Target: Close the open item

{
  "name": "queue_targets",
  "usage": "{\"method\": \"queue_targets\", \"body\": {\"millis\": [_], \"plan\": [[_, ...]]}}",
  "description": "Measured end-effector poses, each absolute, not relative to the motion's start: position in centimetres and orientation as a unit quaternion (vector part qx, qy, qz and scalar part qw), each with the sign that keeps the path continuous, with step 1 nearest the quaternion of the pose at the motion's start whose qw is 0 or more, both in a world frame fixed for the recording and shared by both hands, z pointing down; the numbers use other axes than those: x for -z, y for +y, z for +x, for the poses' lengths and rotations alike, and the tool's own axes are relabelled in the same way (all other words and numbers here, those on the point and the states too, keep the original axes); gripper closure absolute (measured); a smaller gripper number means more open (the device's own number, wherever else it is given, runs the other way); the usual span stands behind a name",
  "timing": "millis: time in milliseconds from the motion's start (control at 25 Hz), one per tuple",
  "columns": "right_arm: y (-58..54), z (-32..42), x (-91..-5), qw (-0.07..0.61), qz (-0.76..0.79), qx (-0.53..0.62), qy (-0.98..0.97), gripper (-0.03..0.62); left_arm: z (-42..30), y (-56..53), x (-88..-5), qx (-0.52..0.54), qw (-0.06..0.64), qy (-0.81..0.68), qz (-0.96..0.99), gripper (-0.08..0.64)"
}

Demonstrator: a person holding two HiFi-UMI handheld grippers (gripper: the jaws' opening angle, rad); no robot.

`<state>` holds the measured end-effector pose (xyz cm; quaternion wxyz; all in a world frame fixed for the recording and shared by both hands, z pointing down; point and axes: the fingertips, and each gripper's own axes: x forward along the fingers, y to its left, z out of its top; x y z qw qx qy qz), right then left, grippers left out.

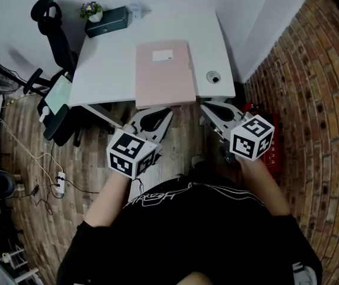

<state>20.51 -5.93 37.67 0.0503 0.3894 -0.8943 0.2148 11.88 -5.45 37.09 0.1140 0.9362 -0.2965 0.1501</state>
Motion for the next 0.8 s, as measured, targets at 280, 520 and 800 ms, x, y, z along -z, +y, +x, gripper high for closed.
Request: {"method": "queue_targets", "body": {"millis": [280,520,800], "plan": [[-3.1,19.4,-35.5,0.036,0.389,-0.187,-0.901,0.591,10.5,-3.3,-33.7,-0.098,0.093,-0.311,0.941,0.522],[-2.5,18.9,-35.0,0.046,0.392,-0.165,-0.904,0.591,9.6,-3.1,-33.9,-0.09,0.096,-0.325,0.937,0.522],[-2.0,17.7,-35.3,0.045,0.39,-0.167,-0.904,0.591,8.8,-2.4,-34.0,-0.095,0.098,-0.324,0.936,0.52]]}}
